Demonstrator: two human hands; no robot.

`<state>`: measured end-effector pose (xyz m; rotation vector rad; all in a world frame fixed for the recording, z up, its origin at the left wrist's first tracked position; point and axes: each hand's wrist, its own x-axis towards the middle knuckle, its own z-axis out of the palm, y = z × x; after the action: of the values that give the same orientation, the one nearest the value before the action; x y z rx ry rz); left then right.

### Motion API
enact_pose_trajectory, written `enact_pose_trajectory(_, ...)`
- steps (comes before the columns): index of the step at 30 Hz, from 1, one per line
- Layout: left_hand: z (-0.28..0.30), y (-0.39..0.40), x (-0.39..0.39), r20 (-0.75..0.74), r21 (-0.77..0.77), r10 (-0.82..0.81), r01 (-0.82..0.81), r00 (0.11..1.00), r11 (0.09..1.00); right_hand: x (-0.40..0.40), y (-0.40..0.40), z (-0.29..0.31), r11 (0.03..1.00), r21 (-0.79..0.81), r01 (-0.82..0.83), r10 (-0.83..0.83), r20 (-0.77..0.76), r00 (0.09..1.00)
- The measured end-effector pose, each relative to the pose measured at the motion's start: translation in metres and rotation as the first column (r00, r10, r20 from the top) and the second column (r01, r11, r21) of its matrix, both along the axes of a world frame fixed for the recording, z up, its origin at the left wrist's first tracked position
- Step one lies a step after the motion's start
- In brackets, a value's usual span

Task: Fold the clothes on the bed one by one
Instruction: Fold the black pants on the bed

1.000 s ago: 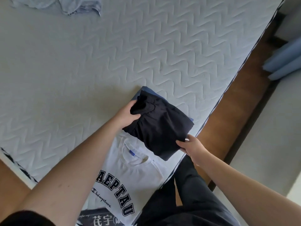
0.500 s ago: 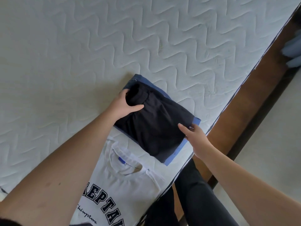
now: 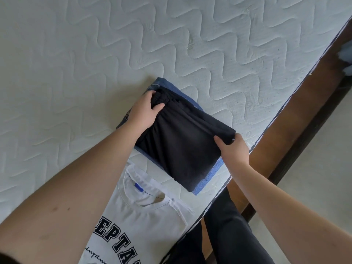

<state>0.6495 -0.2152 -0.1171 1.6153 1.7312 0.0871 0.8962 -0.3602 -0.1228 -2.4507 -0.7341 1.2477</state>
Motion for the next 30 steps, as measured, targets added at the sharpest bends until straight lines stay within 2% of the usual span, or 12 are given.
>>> enact_pose_trajectory(3,0.003,-0.009,-0.004,0.008,0.082,-0.017,0.017,1.0,0.997,-0.001,-0.005,0.0,0.996,-0.057,-0.066,0.067,0.019,0.998)
enact_pose_trajectory(7,0.007,-0.008,-0.006,0.09,0.109,-0.007,-0.003,0.996,0.994,0.006,-0.008,0.0,0.997,-0.052,-0.05,0.046,-0.068,0.997)
enact_pose_trajectory(12,0.006,0.013,-0.009,0.174,-0.12,0.042,-0.021,0.984,0.993,0.007,0.004,0.006,0.997,0.05,0.065,-0.057,-0.161,0.985)
enact_pose_trajectory(14,0.006,0.02,-0.007,0.155,-0.154,-0.011,0.035,0.988,0.988,0.008,0.007,0.006,0.994,0.091,0.066,-0.05,-0.167,0.985)
enact_pose_trajectory(17,0.001,0.03,0.0,0.069,-0.079,-0.087,0.092,0.994,0.993,0.012,0.006,0.002,0.993,0.12,0.001,0.008,-0.075,0.997)
enact_pose_trajectory(20,-0.004,0.034,0.001,0.061,-0.045,-0.035,0.037,0.998,0.998,0.015,0.005,0.0,0.991,0.125,-0.042,0.037,0.048,0.998)
enact_pose_trajectory(22,-0.007,0.032,0.003,0.063,-0.026,-0.011,0.012,0.998,1.0,0.014,0.006,-0.003,0.993,0.111,-0.036,0.028,0.07,0.997)
enact_pose_trajectory(25,-0.005,0.023,0.012,-0.003,0.062,-0.042,0.042,0.999,0.997,0.005,0.008,-0.002,0.995,0.097,-0.002,-0.007,0.094,0.996)
enact_pose_trajectory(27,0.0,0.014,0.015,-0.113,0.213,-0.087,0.11,0.99,0.971,-0.003,0.005,0.003,0.984,0.165,-0.073,0.031,0.243,0.97)
enact_pose_trajectory(28,0.004,0.009,0.015,-0.17,0.319,-0.109,0.159,0.979,0.934,-0.008,0.003,0.006,0.967,0.205,-0.153,0.076,0.339,0.938)
enact_pose_trajectory(30,0.011,-0.006,0.013,-0.239,0.544,-0.169,0.276,0.956,0.792,-0.023,0.001,0.013,0.898,0.276,-0.341,0.187,0.463,0.866)
